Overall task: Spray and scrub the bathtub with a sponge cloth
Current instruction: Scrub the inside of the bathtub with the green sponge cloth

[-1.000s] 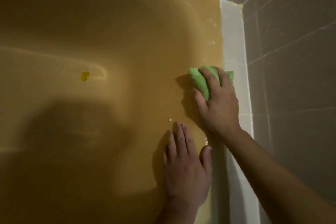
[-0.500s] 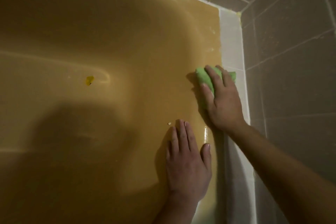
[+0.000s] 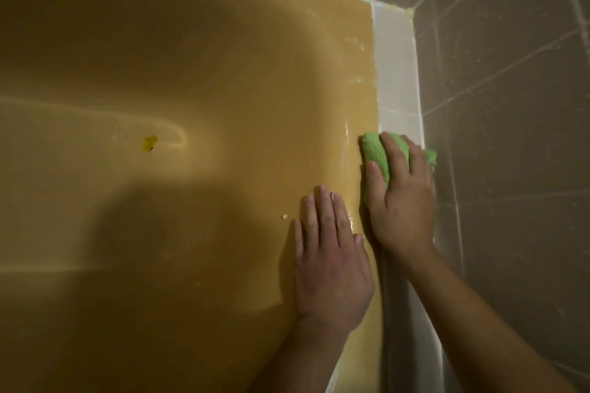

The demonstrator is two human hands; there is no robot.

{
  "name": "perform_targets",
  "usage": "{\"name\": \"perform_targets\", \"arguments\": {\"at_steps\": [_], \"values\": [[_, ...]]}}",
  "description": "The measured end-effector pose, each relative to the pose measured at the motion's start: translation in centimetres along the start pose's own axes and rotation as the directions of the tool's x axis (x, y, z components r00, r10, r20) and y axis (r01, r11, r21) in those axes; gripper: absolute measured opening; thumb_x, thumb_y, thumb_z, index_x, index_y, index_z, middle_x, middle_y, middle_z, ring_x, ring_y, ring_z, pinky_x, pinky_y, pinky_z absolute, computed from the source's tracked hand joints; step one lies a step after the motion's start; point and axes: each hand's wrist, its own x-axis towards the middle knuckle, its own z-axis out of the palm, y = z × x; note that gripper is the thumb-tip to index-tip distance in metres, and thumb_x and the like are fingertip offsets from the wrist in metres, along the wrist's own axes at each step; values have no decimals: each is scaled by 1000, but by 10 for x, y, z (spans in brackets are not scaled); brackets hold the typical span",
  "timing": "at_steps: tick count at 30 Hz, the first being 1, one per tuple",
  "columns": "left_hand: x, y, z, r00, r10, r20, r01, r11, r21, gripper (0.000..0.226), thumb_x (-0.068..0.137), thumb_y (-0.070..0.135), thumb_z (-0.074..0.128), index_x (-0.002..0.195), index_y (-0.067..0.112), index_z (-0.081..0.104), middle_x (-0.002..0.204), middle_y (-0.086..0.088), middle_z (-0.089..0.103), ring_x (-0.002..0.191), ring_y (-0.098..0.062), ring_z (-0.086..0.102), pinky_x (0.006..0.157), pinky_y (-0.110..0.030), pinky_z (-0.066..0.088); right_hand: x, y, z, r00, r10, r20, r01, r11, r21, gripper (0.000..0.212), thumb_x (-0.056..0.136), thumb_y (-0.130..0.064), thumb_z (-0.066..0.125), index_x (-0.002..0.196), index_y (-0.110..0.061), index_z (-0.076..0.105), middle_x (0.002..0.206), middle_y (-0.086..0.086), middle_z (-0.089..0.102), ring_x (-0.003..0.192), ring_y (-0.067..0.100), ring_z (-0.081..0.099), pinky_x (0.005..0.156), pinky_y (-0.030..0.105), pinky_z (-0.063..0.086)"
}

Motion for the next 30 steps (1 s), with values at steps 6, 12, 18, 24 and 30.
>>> {"name": "perform_targets", "arguments": {"at_steps": [6, 12, 18, 24, 30], "values": [[11, 5, 0, 1000, -24, -10, 24, 999, -32, 65, 107, 37, 22, 162, 4, 28, 171, -14, 23, 158, -32, 24, 118, -53, 39, 81, -14, 16, 997, 65, -39, -64, 998, 27, 54, 103, -48, 41, 153, -27, 44, 155, 10, 43, 145, 30, 37, 118, 56, 31], [20, 9, -2, 998, -58, -17, 57, 996, -66, 64, 108, 38, 23, 160, 1, 29, 170, -15, 28, 158, -31, 25, 117, -51, 42, 31, -17, 8, 999, 2, 35, -6, 995, 95, 52, 101, -45, 48, 152, -33, 45, 159, 6, 39, 148, 31, 34, 118, 59, 30], [32, 13, -1, 998, -46, -40, 44, 998, -47, 63, 107, 36, 28, 160, 3, 32, 170, -14, 28, 157, -31, 28, 118, -51, 40, 108, -29, 21, 997, -46, 59, 42, 997, 66, 54, 102, -50, 44, 154, -35, 42, 159, 7, 40, 148, 31, 33, 122, 55, 25], [46, 15, 2, 996, -47, -70, 44, 998, -48, 63, 107, 33, 28, 161, 2, 31, 170, -14, 26, 158, -32, 26, 119, -51, 39, 139, -38, 23, 995, -13, 102, 4, 996, 85, 54, 104, -49, 45, 156, -37, 38, 160, 9, 37, 150, 30, 30, 125, 53, 19], [62, 18, 3, 996, -35, -82, 32, 999, -35, 62, 105, 30, 32, 161, 2, 29, 170, -14, 27, 157, -33, 26, 118, -54, 40, 93, -34, 21, 998, -39, 40, 36, 997, 68, 52, 102, -48, 47, 152, -34, 45, 154, 7, 43, 145, 29, 36, 121, 54, 27]]}}
